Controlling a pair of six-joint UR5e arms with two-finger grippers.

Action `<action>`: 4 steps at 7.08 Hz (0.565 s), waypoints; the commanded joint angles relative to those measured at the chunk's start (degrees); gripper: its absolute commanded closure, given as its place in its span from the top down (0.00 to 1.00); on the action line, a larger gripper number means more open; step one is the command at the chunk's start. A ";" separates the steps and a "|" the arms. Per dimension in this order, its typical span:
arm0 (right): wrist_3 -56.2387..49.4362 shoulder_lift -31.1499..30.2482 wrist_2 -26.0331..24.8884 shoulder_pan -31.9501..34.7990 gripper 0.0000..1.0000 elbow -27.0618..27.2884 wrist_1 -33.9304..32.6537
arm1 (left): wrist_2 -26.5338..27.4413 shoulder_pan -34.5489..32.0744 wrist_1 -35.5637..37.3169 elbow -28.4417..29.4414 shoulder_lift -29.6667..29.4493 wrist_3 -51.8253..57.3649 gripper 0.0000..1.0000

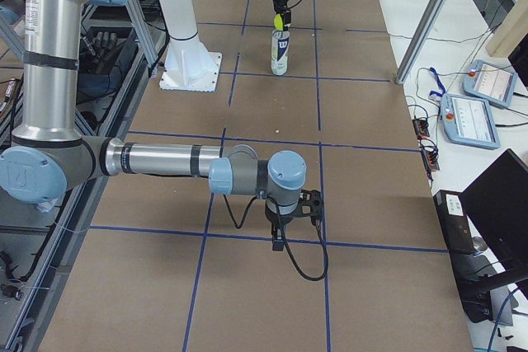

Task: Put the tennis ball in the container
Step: 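Carry the ball with the left gripper over the clear cup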

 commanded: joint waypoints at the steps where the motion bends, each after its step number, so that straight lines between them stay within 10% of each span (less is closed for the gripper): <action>1: 0.00 0.03 0.00 0.00 1.00 -0.06 -0.05 | 0.00 0.11 0.00 -0.09 0.04 0.00 0.82; 2: 0.00 0.03 0.00 0.00 1.00 -0.06 0.04 | 0.00 0.11 0.00 -0.18 0.04 0.00 0.99; 4: 0.00 0.03 0.00 0.00 1.00 -0.06 0.04 | 0.00 0.11 0.00 -0.70 0.04 0.00 1.00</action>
